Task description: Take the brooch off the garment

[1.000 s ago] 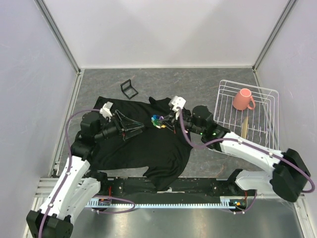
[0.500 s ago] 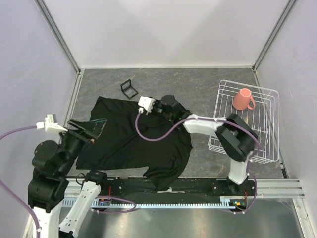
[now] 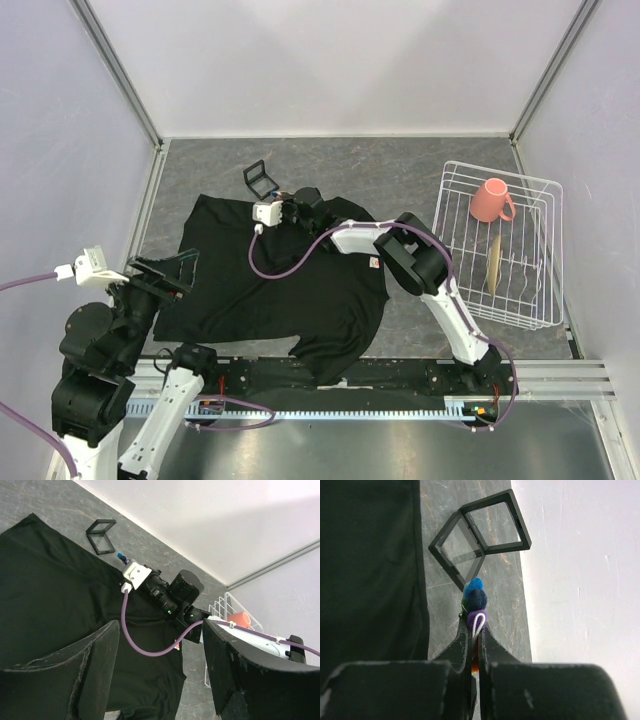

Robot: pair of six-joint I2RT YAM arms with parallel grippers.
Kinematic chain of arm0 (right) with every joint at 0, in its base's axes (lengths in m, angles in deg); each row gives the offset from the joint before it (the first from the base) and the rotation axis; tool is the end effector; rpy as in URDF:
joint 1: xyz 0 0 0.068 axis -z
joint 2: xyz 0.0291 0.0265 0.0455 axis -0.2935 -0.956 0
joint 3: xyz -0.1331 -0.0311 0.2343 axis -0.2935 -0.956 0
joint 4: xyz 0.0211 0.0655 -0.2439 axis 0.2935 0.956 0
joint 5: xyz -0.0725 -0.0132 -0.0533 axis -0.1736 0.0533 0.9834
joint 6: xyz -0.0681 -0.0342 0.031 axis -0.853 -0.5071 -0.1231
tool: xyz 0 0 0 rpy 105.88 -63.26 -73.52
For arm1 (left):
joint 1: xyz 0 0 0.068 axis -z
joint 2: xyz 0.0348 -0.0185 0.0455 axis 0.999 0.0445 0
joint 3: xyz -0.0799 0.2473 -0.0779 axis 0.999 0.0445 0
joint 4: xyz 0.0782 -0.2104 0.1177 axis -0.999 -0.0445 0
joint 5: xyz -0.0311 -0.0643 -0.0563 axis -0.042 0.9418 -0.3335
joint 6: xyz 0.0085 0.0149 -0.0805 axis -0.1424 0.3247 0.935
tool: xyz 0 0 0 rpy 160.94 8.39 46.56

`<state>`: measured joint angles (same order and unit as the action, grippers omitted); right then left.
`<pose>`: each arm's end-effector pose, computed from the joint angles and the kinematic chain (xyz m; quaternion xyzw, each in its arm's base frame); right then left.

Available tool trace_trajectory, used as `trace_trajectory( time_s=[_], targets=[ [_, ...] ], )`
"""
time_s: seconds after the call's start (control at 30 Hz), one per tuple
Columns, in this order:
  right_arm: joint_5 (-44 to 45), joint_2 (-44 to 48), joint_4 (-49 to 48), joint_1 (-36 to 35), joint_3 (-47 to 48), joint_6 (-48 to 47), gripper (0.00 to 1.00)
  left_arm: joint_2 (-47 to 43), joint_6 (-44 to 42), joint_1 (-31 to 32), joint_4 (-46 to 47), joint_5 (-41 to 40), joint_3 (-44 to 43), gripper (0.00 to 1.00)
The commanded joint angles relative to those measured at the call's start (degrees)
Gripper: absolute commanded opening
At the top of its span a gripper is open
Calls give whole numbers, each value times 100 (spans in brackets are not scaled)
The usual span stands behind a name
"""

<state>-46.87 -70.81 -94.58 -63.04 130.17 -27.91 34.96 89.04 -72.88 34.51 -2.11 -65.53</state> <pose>0.3849 0.3973 0.1395 -0.6408 0.4731 -0.0848 0.5987 0.0399 0.0017 0.3895 -0.2360 0.7007 -0.2705 0.6165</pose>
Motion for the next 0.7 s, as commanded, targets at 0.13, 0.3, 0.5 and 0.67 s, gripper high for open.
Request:
trace_trajectory(
  time_s=[0.13, 0.3, 0.5, 0.67],
  targets=[
    [201, -709, -30, 45, 1183, -714, 0, -143, -444, 99, 113, -320, 179, 74],
    [166, -1052, 251, 89, 1746, -820, 0, -205, -374, 108, 148, -373, 284, 74],
    [-18, -1315, 673, 106, 2335, -776, 0, -301, -374, 108, 174, -434, 416, 74],
    [-27, -1509, 665, 115, 2555, -803, 0, -319, -391, 116, 192, -496, 416, 74]
  ],
)
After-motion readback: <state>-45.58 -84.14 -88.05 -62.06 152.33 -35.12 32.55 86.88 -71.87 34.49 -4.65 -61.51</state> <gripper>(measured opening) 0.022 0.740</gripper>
